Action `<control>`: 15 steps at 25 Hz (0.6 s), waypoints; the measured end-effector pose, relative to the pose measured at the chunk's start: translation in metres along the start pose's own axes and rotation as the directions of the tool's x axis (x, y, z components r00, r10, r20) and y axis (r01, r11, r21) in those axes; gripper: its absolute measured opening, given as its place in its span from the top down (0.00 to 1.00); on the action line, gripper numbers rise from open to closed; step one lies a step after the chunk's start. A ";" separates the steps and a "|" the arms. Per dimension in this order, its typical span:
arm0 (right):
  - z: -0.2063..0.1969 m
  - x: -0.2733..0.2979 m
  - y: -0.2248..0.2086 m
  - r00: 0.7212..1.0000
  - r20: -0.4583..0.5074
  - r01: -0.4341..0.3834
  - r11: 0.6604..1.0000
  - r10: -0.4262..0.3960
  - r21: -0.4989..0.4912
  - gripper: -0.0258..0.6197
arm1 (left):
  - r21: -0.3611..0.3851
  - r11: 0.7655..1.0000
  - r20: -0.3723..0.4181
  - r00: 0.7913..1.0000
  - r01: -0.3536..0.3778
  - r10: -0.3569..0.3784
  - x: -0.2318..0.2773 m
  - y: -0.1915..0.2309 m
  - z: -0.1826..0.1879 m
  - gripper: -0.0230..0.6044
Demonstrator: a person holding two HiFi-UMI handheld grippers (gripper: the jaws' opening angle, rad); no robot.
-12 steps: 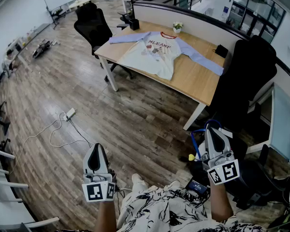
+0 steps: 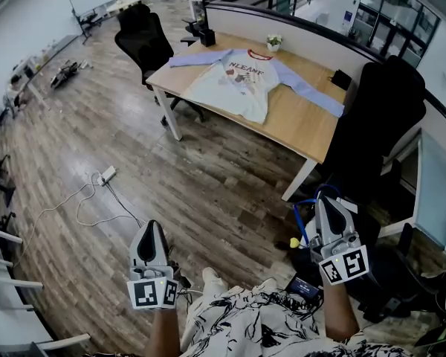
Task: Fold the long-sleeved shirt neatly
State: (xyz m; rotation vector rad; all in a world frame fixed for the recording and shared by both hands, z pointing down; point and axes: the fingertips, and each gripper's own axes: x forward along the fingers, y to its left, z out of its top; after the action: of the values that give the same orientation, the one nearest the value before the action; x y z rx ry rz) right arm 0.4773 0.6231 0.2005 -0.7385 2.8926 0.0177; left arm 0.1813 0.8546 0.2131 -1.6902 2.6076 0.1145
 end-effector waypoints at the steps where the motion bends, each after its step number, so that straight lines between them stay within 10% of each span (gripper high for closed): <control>1: 0.001 0.000 0.001 1.000 0.011 -0.005 1.000 0.004 0.015 0.96 | -0.010 1.000 -0.005 1.000 0.001 -0.001 0.000 0.001 0.000 0.97; 8: -0.003 0.002 0.007 1.000 -0.004 -0.001 1.000 0.001 -0.007 0.96 | 0.003 1.000 -0.041 0.999 0.019 -0.019 0.000 0.000 -0.007 0.96; 15: -0.004 0.006 0.015 0.999 -0.002 -0.033 0.999 0.033 0.012 0.71 | 0.023 1.000 -0.033 0.999 0.012 -0.011 -0.001 0.005 -0.006 0.61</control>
State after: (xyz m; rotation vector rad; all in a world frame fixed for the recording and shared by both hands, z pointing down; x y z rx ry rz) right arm 0.4643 0.6329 0.2029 -0.6899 2.9044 0.0038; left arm 0.1771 0.8576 0.2192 -1.7143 2.6111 0.0558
